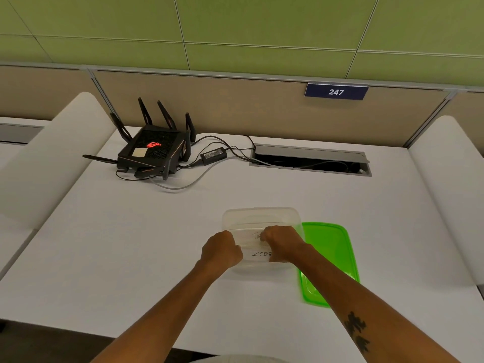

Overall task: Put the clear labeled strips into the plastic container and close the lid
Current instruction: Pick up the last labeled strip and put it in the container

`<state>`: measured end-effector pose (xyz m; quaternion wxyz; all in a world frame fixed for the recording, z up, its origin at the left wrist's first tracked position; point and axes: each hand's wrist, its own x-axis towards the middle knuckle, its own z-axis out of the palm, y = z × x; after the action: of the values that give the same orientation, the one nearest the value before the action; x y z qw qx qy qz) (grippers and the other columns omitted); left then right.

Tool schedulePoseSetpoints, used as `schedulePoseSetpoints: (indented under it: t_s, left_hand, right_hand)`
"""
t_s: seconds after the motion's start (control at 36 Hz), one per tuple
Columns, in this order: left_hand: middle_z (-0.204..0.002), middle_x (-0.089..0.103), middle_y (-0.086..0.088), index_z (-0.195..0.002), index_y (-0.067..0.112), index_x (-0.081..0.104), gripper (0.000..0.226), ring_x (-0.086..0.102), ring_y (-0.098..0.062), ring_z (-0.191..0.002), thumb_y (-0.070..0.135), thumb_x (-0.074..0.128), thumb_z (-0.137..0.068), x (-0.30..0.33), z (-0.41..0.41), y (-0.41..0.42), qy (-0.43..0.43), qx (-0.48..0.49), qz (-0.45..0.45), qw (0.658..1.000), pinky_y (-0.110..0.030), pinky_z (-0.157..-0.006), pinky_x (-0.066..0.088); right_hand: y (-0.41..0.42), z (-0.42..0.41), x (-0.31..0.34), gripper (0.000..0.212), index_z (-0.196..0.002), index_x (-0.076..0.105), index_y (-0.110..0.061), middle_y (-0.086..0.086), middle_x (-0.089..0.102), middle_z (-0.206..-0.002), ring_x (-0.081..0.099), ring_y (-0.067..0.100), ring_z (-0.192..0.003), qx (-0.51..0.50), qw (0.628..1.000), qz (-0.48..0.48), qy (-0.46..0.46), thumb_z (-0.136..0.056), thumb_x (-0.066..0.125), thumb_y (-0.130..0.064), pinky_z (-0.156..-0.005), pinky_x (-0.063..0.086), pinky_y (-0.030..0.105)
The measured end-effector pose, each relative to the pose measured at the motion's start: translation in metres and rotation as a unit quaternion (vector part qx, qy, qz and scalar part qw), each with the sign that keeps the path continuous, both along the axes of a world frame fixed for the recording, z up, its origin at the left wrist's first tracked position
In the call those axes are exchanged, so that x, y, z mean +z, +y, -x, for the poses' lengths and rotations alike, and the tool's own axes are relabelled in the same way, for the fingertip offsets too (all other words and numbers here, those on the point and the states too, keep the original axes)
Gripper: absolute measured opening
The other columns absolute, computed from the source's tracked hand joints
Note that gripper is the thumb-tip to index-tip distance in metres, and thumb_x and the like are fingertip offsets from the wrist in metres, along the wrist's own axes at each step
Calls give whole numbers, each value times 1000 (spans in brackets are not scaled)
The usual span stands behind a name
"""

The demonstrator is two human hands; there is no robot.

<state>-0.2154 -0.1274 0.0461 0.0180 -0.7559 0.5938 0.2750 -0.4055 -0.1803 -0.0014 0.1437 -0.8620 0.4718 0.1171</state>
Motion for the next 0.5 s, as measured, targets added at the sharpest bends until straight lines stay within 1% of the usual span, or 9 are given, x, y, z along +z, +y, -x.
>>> schedulePoseSetpoints:
  t_s: [0.06, 0.14, 0.22, 0.28, 0.33, 0.42, 0.5]
  left_hand:
    - [-92, 60, -1, -109, 9, 64, 24, 57, -22, -82, 28, 59, -95, 0, 0, 0, -5, -3, -3, 1000, -29, -69, 47]
    - [-92, 63, -3, -107, 9, 64, 22, 58, -22, -82, 26, 60, -93, 1, 1, 0, -11, -6, -3, 1000, -29, -69, 48]
    - [-89, 60, -1, -104, 10, 64, 19, 60, -23, -81, 24, 62, -91, 3, 3, 0, -11, -9, -4, 1000, -29, -69, 49]
    - [-88, 61, -1, -97, 13, 59, 13, 61, -23, -79, 23, 62, -90, 5, 4, 1, -13, -14, -9, 1000, -29, -67, 48]
    - [-86, 62, -1, -96, 14, 59, 11, 63, -23, -75, 22, 62, -89, 5, 5, 2, -17, -20, -13, 1000, -29, -65, 48]
    - [-86, 62, -1, -96, 13, 57, 9, 63, -23, -70, 19, 60, -89, 6, 5, 4, -26, -30, -18, 999, -28, -62, 46]
    - [-87, 63, -1, -97, 14, 57, 9, 64, -23, -70, 18, 60, -89, 7, 6, 5, -29, -34, -19, 999, -29, -63, 47]
  right_hand:
    - [0, -1, 1, 49, -120, 65, -16, 6, 67, -117, 65, 30, -107, 4, 1000, -1, 6, -77, 74, -37, -84, 55, 39]
    - [1, -1, 2, 50, -122, 65, -17, 6, 68, -115, 65, 30, -105, 8, 1000, 3, 13, -77, 74, -36, -83, 55, 38]
    - [1, -2, 3, 41, -113, 68, -15, 7, 68, -108, 67, 31, -97, 19, 999, 8, 28, -76, 74, -34, -77, 54, 36]
    - [1, -4, 5, 33, -104, 69, -14, 7, 68, -104, 67, 32, -93, 32, 999, 7, 43, -76, 73, -30, -71, 50, 35]
    - [2, -6, 6, 28, -100, 68, -13, 9, 67, -103, 67, 33, -91, 47, 997, 8, 60, -77, 73, -27, -67, 45, 34]
    - [2, -7, 5, 28, -104, 65, -10, 12, 66, -106, 67, 36, -92, 59, 995, 11, 76, -80, 71, -23, -69, 44, 36]
    - [1, -8, 5, 29, -108, 63, -7, 15, 64, -110, 66, 39, -95, 66, 994, 9, 81, -83, 69, -21, -71, 45, 37]
